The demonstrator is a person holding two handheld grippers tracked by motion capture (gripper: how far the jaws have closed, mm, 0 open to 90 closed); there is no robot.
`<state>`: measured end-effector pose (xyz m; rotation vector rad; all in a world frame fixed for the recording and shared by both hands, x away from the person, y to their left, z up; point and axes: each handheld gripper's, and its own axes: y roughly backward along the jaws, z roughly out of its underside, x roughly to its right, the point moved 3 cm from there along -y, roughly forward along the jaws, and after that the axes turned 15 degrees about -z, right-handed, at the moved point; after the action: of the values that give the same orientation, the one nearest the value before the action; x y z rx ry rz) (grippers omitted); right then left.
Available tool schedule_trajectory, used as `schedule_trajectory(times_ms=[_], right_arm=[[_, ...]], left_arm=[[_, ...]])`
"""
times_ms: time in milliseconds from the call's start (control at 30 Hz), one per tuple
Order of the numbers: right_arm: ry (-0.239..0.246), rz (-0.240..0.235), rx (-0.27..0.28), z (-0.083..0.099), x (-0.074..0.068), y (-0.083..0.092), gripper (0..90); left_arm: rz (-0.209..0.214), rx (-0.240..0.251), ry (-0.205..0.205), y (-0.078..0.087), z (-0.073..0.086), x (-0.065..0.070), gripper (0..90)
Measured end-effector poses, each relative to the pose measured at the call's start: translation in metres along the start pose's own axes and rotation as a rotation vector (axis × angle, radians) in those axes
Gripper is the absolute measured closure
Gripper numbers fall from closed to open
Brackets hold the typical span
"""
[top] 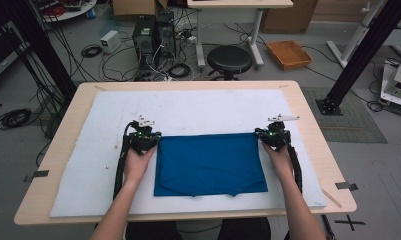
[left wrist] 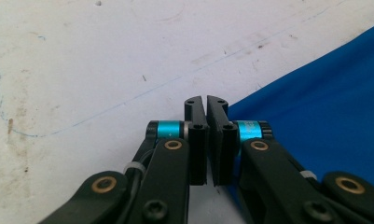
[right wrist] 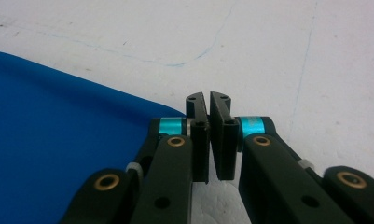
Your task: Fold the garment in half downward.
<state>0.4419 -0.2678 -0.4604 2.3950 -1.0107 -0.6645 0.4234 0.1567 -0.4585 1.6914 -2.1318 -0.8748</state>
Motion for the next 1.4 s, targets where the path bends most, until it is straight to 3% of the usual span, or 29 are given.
schedule_trajectory(times_ms=[33,100,133,233,267,367,433,500,533,567,600,633,667,767,800,967,1133,1400], right_arm=[[0.002,0.0,-0.001,0.0,0.0,0.001,84.7],[0.004,0.003,0.004,0.0,-0.001,0.002,82.8],[0.0,0.009,0.017,-0.001,-0.001,0.006,76.1],[-0.009,0.008,0.037,-0.002,-0.001,0.011,69.7],[-0.015,0.002,0.064,-0.003,-0.004,0.019,62.8],[-0.022,-0.002,0.092,-0.004,-0.007,0.027,57.9],[-0.013,-0.018,0.144,-0.002,-0.016,0.046,54.4],[-0.006,-0.025,0.16,-0.001,-0.019,0.052,53.2],[-0.005,-0.037,0.187,0.003,-0.025,0.066,50.2],[-0.005,-0.037,0.187,0.003,-0.025,0.066,50.2],[-0.006,-0.056,0.2,0.01,-0.031,0.079,49.0],[-0.006,-0.056,0.2,0.01,-0.031,0.079,49.0],[0.001,-0.06,0.206,0.017,-0.035,0.09,47.3],[-0.001,-0.069,0.216,0.024,-0.037,0.098,45.9],[-0.002,-0.072,0.233,0.029,-0.037,0.104,45.4],[-0.001,-0.062,0.247,0.031,-0.036,0.112,43.9],[0.004,-0.061,0.239,0.034,-0.033,0.111,44.0],[0.006,-0.058,0.241,0.035,-0.033,0.114,44.0]], left_arm=[[-0.009,0.002,-0.005,0.001,0.0,0.0,85.2],[-0.023,0.011,0.003,0.002,-0.001,-0.001,71.2],[-0.022,0.027,0.015,0.006,-0.002,-0.002,68.9],[-0.025,0.053,0.013,0.012,-0.004,-0.004,55.6],[-0.017,0.082,0.008,0.021,-0.006,-0.005,53.3],[0.001,0.106,0.003,0.032,-0.006,-0.007,47.0],[0.012,0.156,0.006,0.051,-0.004,-0.009,43.0],[0.008,0.171,0.011,0.058,-0.002,-0.01,42.2],[0.006,0.212,0.003,0.073,0.002,-0.011,40.3],[0.006,0.212,0.003,0.073,0.002,-0.011,39.6],[0.011,0.249,-0.004,0.085,0.008,-0.013,39.6],[0.011,0.249,-0.004,0.085,0.008,-0.013,39.6],[0.032,0.267,-0.005,0.093,0.013,-0.015,39.6],[0.059,0.266,0.002,0.097,0.016,-0.018,39.6],[0.09,0.266,0.012,0.099,0.019,-0.02,39.6],[0.119,0.278,0.05,0.099,0.019,-0.024,38.0],[0.116,0.285,0.022,0.099,0.02,-0.021,37.5],[0.116,0.293,0.023,0.102,0.02,-0.019,37.5]])
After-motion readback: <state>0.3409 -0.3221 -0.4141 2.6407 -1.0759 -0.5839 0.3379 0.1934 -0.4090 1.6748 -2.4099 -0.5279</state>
